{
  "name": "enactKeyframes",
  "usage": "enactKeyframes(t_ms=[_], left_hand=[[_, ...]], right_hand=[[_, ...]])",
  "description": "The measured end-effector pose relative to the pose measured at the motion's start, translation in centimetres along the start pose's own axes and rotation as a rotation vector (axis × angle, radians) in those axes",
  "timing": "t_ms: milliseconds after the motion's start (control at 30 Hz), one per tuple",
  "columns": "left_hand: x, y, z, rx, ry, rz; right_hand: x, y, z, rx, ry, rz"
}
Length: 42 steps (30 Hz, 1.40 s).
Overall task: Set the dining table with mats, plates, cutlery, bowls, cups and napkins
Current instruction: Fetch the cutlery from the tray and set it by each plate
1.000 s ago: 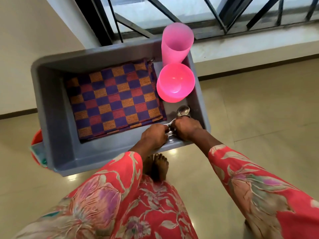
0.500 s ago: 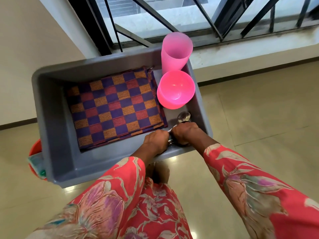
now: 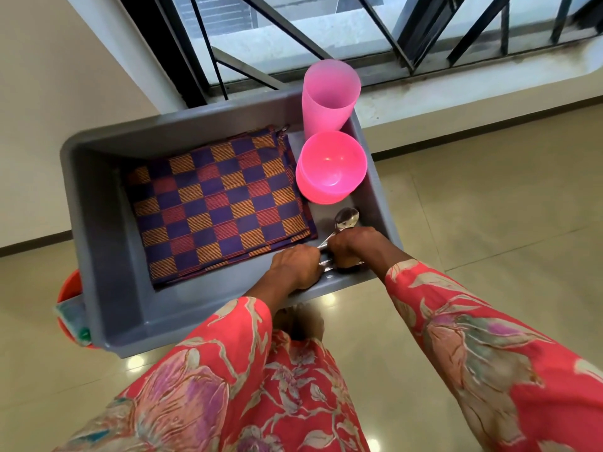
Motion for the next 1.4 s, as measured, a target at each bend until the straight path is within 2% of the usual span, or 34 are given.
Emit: enactKeyframes(t_ms=[200, 400, 500, 600, 700, 800, 867, 967, 1067, 1200, 1267, 1333, 1400], left_hand=[[-0.1, -1.1, -1.4, -0.034, 0.046, -0.001], [0.0, -2.7, -5.1, -0.103, 0.025, -0.236], [0.6, -3.8, -8.2, -0.085, -0.029, -0.423], [1.8, -4.7, -11.4, -0.114, -0.157, -0.735], [3.0, -5.2, -13.7, -0.07, -0.228, -0.861], [4.8, -6.8, -16.9, 0.011, -0.221, -1.047], [5.9, -7.6, -19.0, 0.065, -0.189, -1.148], [7.4, -8.2, -22.6, 0.086, -0.126, -1.241], [8.6, -8.4, -25.4, 0.089, -0.079, -1.244], [9.8, -8.8, -28.4, 0.108, 0.003, -1.203], [9.5, -9.2, -29.4, 0.128, 0.033, -1.074], [8.6, -9.2, -30.0, 0.163, 0.004, -0.911], [7.7, -9.1, -30.7, 0.231, -0.033, -0.913]], right_hand=[[-0.3, -0.5, -1.0, -0.01, -0.036, -0.059], [-1.8, -1.6, -5.5, 0.083, -0.092, -0.131], [-3.1, -2.3, -9.0, 0.235, -0.087, -0.196], [-4.0, -2.3, -12.3, 0.483, -0.092, -0.172], [-4.9, -1.1, -15.2, 0.808, -0.077, 0.112], [-6.1, 0.8, -18.2, 1.169, 0.057, 0.72], [-6.8, 1.6, -20.0, 1.223, 0.121, 1.164], [-7.7, 2.9, -22.4, 1.067, -0.019, 1.627], [-8.7, 3.9, -24.5, 0.962, -0.216, 1.752], [-10.3, 5.1, -27.5, 1.088, -0.263, 1.772], [-11.2, 5.8, -28.9, 1.158, -0.261, 1.792], [-12.1, 6.7, -29.9, 1.225, -0.255, 1.825], [-13.1, 7.8, -30.7, 1.262, -0.233, 1.865]])
Point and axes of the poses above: each hand's wrist, its own z-axis towards the middle knuckle, its own y-axis out of the palm, x = y × z, the point moved 1 cm from there along z, towards the middle knuckle, and after that the axes turned 11 degrees about -y, right-handed, at the moved point
